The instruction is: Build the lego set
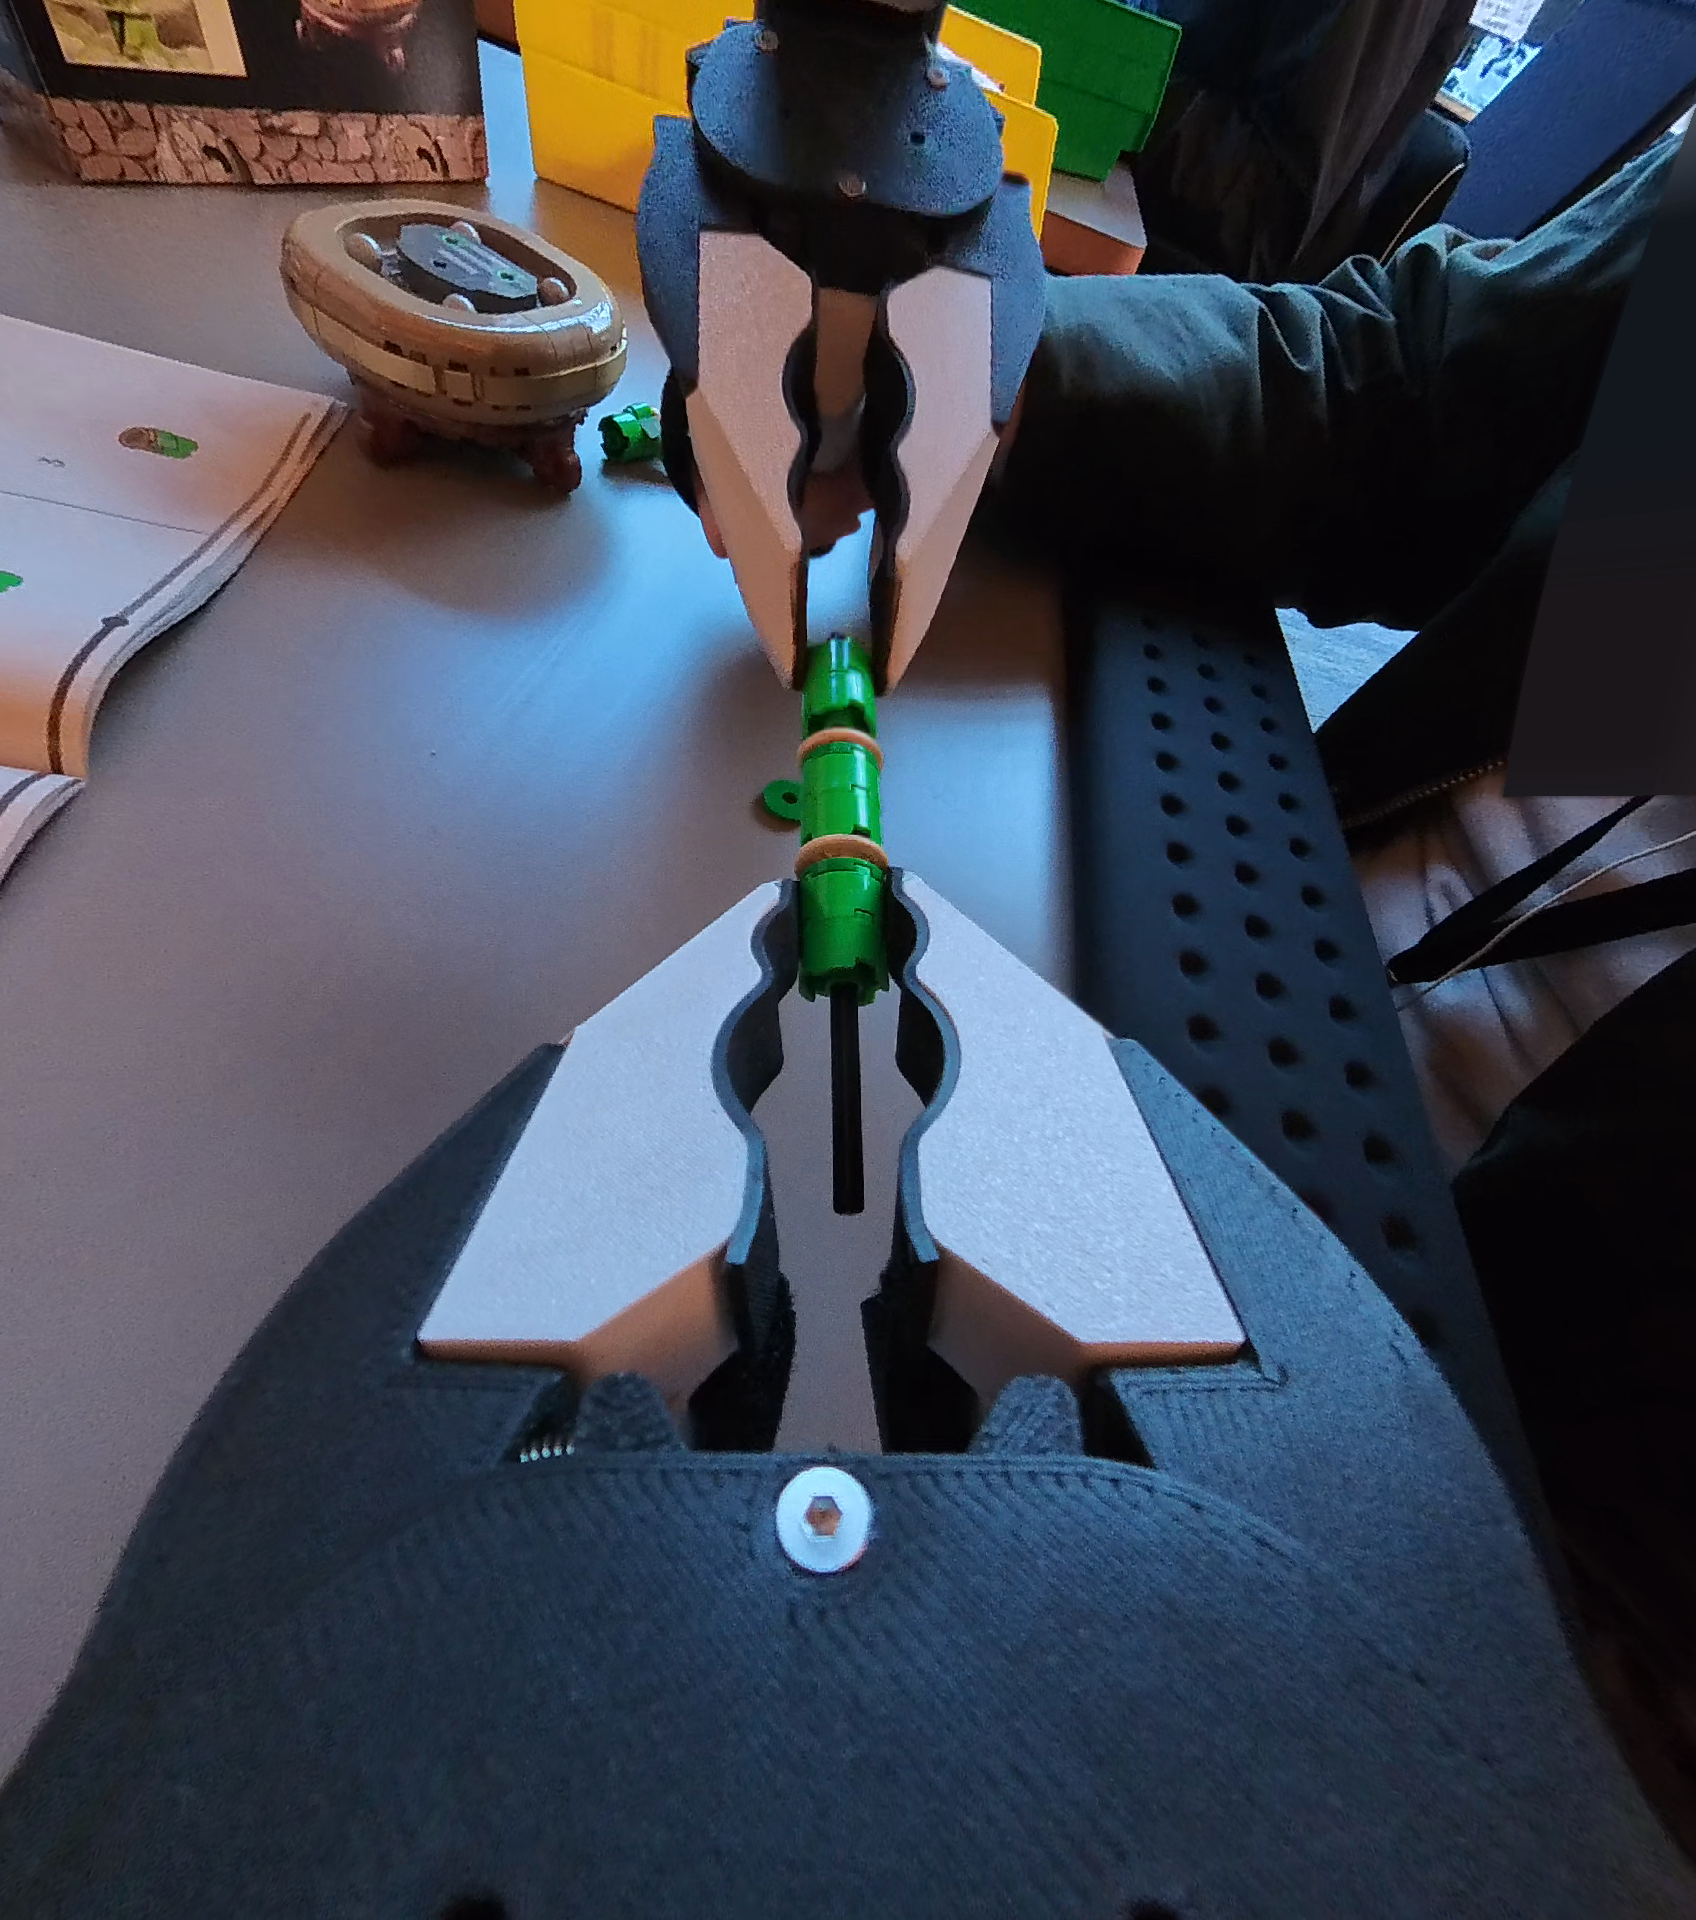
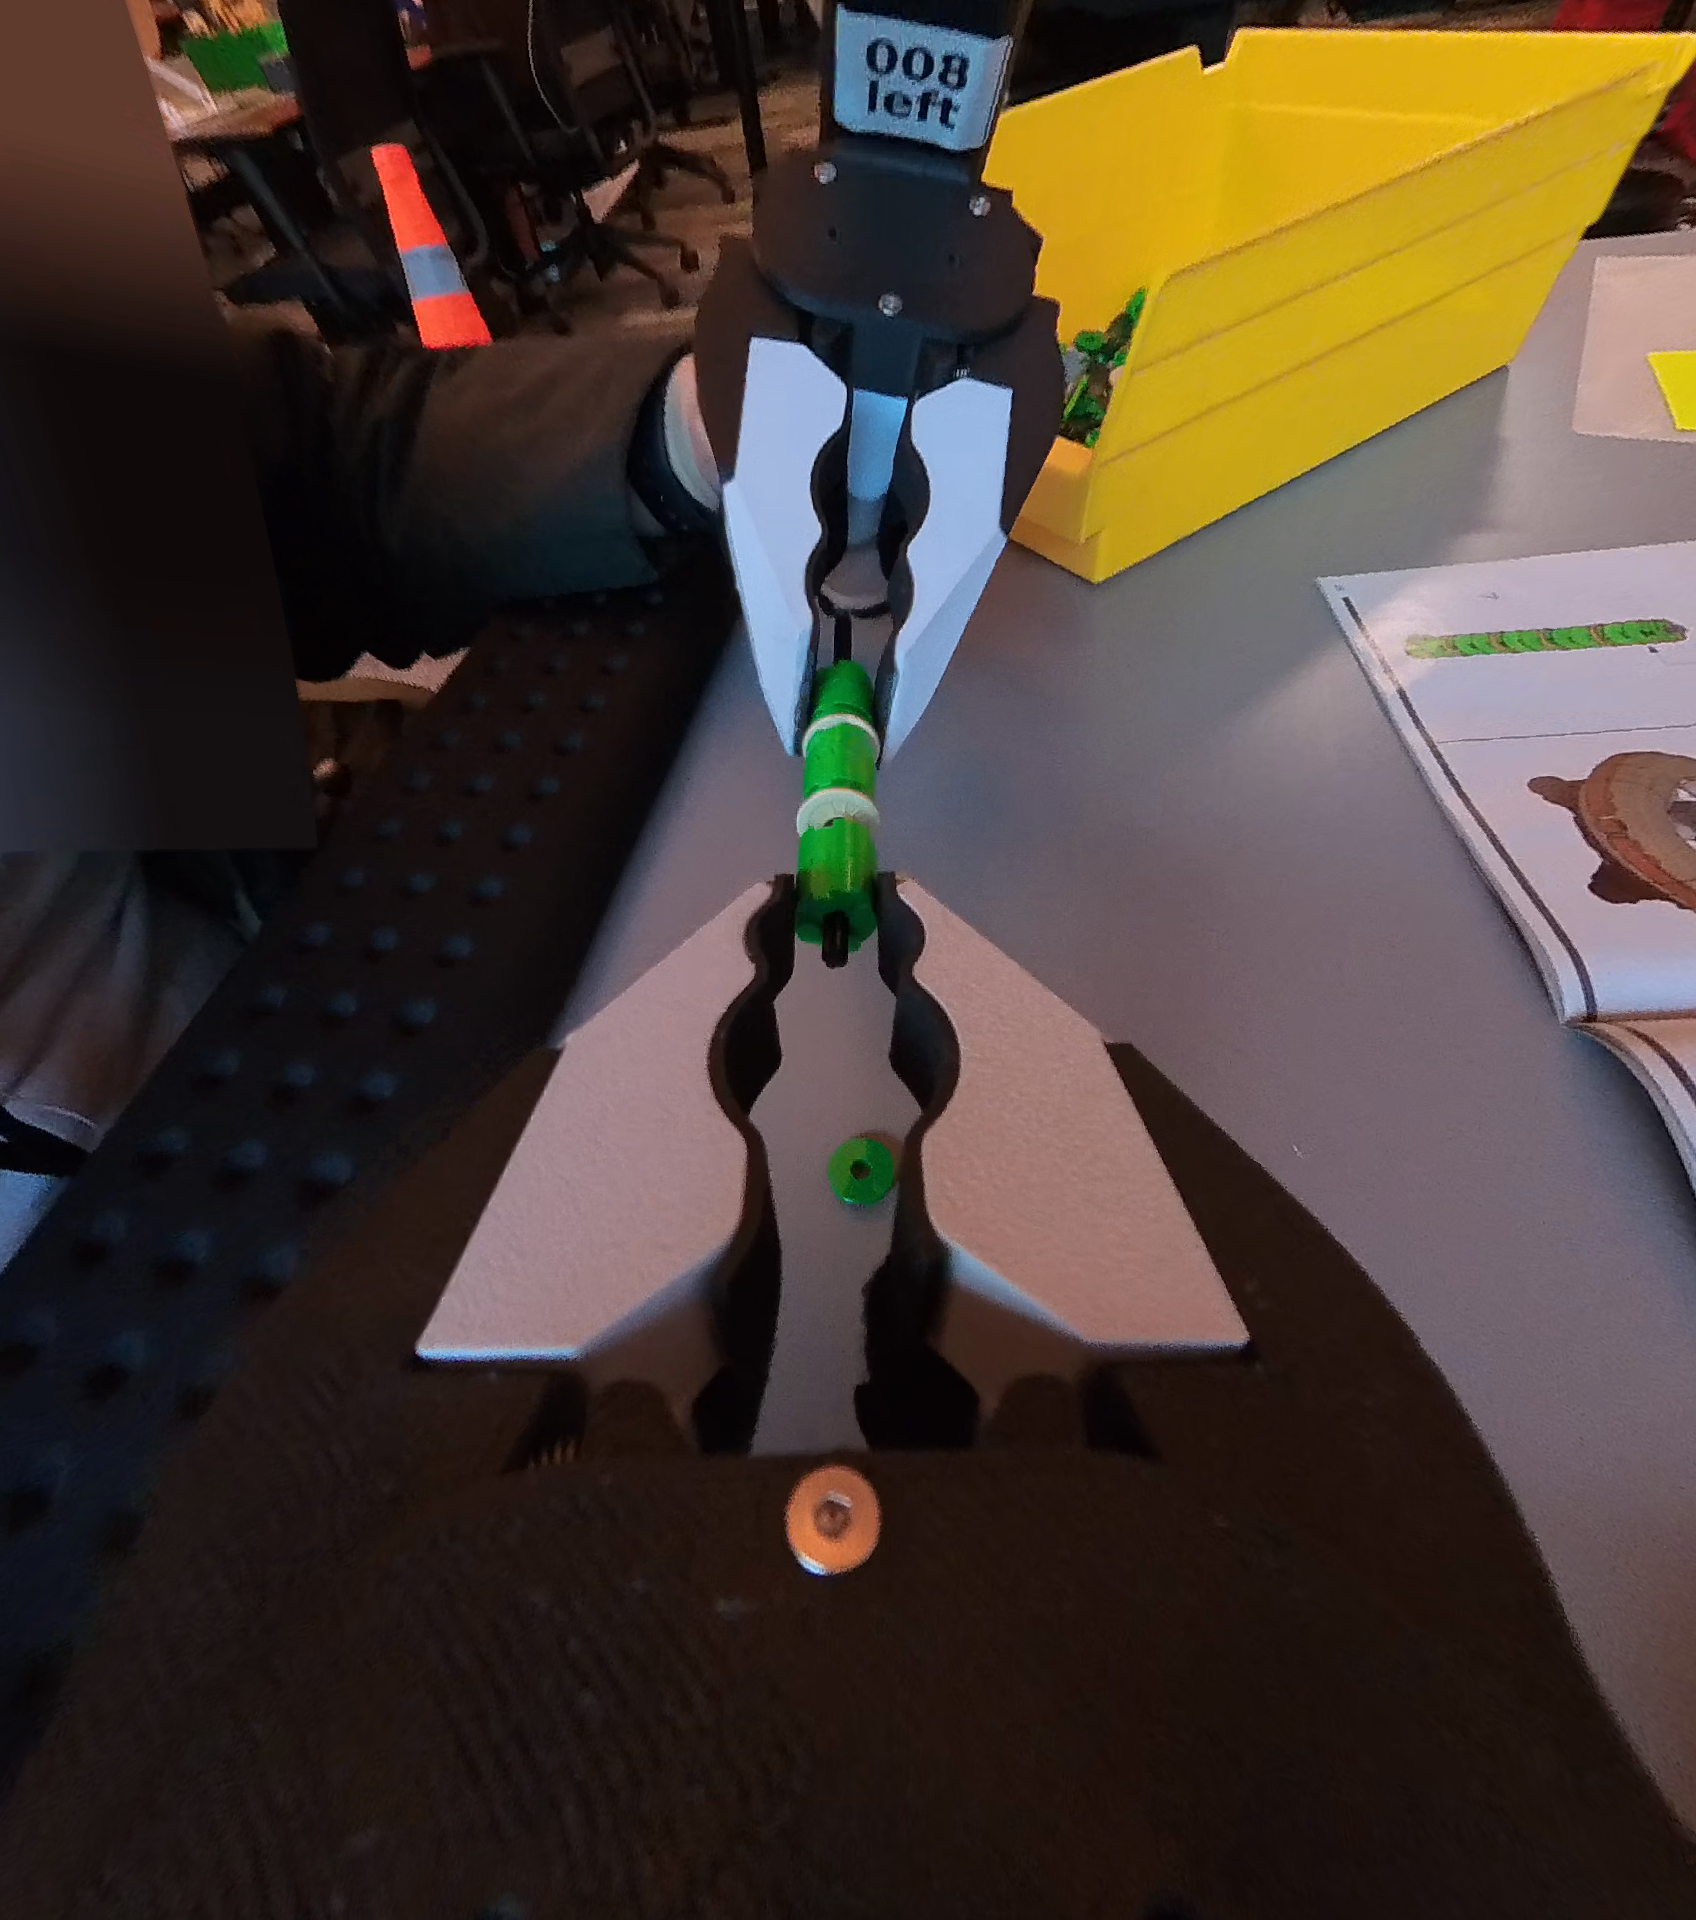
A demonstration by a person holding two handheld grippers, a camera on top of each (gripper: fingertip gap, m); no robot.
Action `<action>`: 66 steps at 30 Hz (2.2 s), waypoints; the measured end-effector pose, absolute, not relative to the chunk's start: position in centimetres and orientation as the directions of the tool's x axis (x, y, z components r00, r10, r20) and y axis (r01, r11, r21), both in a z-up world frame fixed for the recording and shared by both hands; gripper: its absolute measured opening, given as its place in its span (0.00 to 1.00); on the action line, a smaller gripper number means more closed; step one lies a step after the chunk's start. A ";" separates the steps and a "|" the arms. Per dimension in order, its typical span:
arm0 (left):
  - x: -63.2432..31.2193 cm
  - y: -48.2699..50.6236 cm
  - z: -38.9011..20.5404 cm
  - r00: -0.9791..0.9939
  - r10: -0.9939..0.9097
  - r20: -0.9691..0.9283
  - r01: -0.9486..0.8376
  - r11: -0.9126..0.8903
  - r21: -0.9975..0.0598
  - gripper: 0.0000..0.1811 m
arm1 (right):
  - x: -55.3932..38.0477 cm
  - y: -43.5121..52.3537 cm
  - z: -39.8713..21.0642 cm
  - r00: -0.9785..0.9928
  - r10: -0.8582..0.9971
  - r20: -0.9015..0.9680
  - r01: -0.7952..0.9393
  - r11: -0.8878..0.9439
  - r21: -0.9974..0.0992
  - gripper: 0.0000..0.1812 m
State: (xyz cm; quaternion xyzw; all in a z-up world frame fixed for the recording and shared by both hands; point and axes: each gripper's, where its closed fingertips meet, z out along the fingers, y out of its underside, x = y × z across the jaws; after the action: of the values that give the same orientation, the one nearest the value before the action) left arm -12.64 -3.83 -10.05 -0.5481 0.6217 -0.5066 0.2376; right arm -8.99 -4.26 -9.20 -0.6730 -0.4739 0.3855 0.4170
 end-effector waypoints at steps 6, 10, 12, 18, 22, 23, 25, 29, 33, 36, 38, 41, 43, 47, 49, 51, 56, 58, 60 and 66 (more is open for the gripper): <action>-12.7 -3.9 -10.0 -0.290 -0.920 0.263 -0.440 -0.116 -0.891 0.08 | -9.1 -4.3 -9.3 0.246 0.959 -0.142 0.302 -0.215 -0.929 0.08; -12.7 -3.8 -9.9 -0.291 -0.919 0.268 -0.435 -0.122 -0.892 0.08 | -9.1 -4.1 -9.1 0.253 0.958 -0.134 0.290 -0.207 -0.934 0.08; -12.7 -3.8 -9.9 -0.293 -0.917 0.270 -0.434 -0.124 -0.892 0.08 | -9.1 -4.1 -9.1 0.260 0.957 -0.132 0.288 -0.207 -0.935 0.09; -12.8 -4.0 -9.8 -0.300 -0.916 0.267 -0.431 -0.120 -0.894 0.08 | -9.0 -4.1 -9.0 0.258 0.955 -0.145 0.281 -0.218 -0.935 0.11; -12.8 -4.1 -9.7 -0.305 -0.915 0.263 -0.428 -0.115 -0.896 0.08 | -9.1 -4.3 -9.0 0.245 0.957 -0.154 0.279 -0.222 -0.934 0.11; -12.8 -4.1 -9.8 -0.305 -0.915 0.263 -0.428 -0.115 -0.896 0.08 | -9.1 -4.3 -9.0 0.246 0.957 -0.154 0.280 -0.222 -0.934 0.11; -12.8 -4.1 -9.7 -0.305 -0.916 0.262 -0.428 -0.114 -0.897 0.08 | -9.2 -4.4 -9.0 0.240 0.957 -0.160 0.278 -0.226 -0.933 0.10; -12.8 -4.1 -9.8 -0.305 -0.916 0.261 -0.430 -0.112 -0.896 0.08 | -9.2 -4.4 -9.1 0.236 0.957 -0.168 0.282 -0.233 -0.931 0.10; -12.8 -4.1 -9.7 -0.307 -0.915 0.263 -0.426 -0.115 -0.897 0.08 | -9.3 -4.6 -9.2 0.226 0.958 -0.174 0.285 -0.236 -0.929 0.10; -12.8 -4.2 -9.6 -0.314 -0.912 0.266 -0.425 -0.116 -0.898 0.08 | -9.3 -4.7 -9.0 0.221 0.959 -0.178 0.279 -0.237 -0.931 0.08; -12.9 -4.2 -9.6 -0.313 -0.912 0.265 -0.425 -0.115 -0.898 0.08 | -9.3 -4.7 -8.9 0.217 0.957 -0.193 0.271 -0.249 -0.930 0.08; -12.9 -4.2 -9.7 -0.315 -0.911 0.267 -0.429 -0.114 -0.896 0.08 | -9.3 -4.7 -9.0 0.217 0.956 -0.200 0.275 -0.256 -0.927 0.08; -12.8 -4.3 -9.7 -0.314 -0.913 0.261 -0.430 -0.109 -0.896 0.08 | -9.3 -4.7 -9.0 0.219 0.957 -0.190 0.289 -0.250 -0.924 0.08; -12.8 -4.5 -10.3 -0.315 -0.923 0.223 -0.449 -0.063 -0.891 0.08 | -9.2 -5.0 -9.6 0.217 0.964 -0.151 0.358 -0.223 -0.907 0.08; -12.7 -4.7 -10.2 -0.319 -0.928 0.195 -0.446 -0.034 -0.894 0.08 | -9.0 -5.2 -9.7 0.208 0.969 -0.135 0.377 -0.206 -0.903 0.08; -12.6 -4.7 -9.9 -0.318 -0.930 0.187 -0.432 -0.034 -0.901 0.08 | -8.9 -5.2 -9.4 0.204 0.971 -0.128 0.376 -0.199 -0.905 0.08; -12.0 -5.3 -9.4 -0.316 -0.937 0.146 -0.417 -0.001 -0.909 0.08 | -8.3 -5.8 -8.9 0.196 0.976 -0.094 0.409 -0.169 -0.897 0.08; -11.8 -5.6 -9.2 -0.317 -0.940 0.128 -0.412 0.015 -0.911 0.08 | -8.0 -6.1 -8.6 0.195 0.977 -0.087 0.416 -0.162 -0.895 0.08; -11.5 -5.8 -9.2 -0.315 -0.942 0.114 -0.410 0.027 -0.912 0.08 | -7.7 -6.3 -8.6 0.199 0.977 -0.075 0.431 -0.156 -0.889 0.08; -11.1 -6.4 -9.0 -0.320 -0.943 0.090 -0.401 0.049 -0.915 0.08 | -7.2 -6.9 -8.4 0.205 0.977 -0.057 0.453 -0.147 -0.879 0.08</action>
State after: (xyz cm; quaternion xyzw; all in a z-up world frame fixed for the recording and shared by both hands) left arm -11.09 -6.36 -8.96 -0.5061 0.6639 -0.4683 0.2895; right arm -7.22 -6.92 -8.40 -0.6754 -0.5294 0.3423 0.3826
